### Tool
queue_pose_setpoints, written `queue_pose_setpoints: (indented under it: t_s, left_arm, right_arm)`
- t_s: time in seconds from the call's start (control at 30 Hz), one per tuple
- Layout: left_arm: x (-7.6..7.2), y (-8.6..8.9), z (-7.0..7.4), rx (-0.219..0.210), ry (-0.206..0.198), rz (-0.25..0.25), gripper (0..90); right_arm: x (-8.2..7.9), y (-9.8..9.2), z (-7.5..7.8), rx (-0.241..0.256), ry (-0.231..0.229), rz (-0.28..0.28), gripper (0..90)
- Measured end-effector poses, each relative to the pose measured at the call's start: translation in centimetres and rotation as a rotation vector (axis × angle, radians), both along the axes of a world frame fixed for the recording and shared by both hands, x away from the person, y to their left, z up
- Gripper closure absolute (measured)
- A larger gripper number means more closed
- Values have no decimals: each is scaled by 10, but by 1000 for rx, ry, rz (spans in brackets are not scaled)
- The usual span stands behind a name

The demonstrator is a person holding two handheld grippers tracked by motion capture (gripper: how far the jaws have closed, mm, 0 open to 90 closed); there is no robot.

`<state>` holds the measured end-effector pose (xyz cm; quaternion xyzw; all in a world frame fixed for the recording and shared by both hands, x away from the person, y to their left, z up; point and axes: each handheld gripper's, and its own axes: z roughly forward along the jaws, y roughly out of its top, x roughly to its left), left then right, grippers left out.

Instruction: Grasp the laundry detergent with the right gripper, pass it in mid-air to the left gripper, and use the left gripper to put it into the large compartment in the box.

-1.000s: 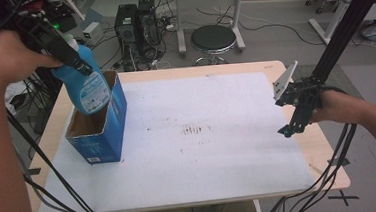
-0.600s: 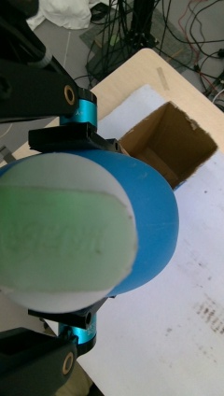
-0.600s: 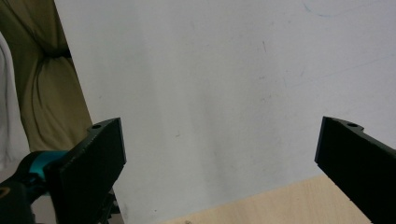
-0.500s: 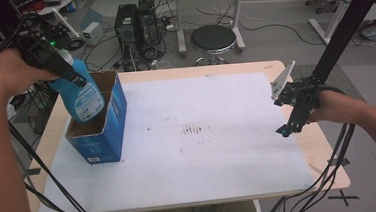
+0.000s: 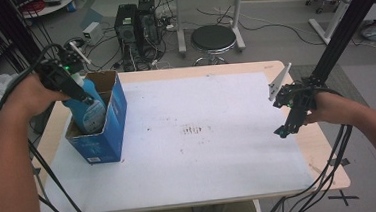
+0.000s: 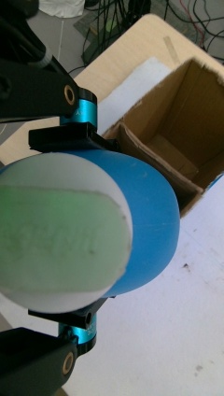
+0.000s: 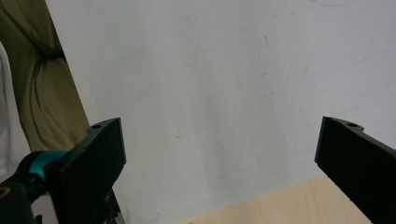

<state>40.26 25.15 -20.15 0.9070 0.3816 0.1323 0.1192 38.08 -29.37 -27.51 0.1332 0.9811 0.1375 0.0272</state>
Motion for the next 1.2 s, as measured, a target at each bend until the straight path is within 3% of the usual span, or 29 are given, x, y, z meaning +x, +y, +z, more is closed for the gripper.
queue_pose_setpoints:
  t_s: [0.17, 0.2, 0.57, 0.93, 1.2]
  left_arm:
    - [3, 0, -21, -1, 17, -18, 380]
    - [4, 1, -31, 4, 19, -26, 381]
    - [10, 3, -66, 25, 60, -62, 380]
    - [14, 4, -83, 31, 95, -70, 380]
    - [17, 8, -85, 0, 92, -61, 379]
  right_arm:
    - [1, 3, -2, -2, 4, 10, 9]
    - [2, 4, -4, -7, 9, 16, 9]
    - [0, 4, -10, -3, 15, 2, 9]
    - [-2, 0, -14, 2, 18, -6, 9]
    - [-1, 3, -14, 14, 23, -10, 9]
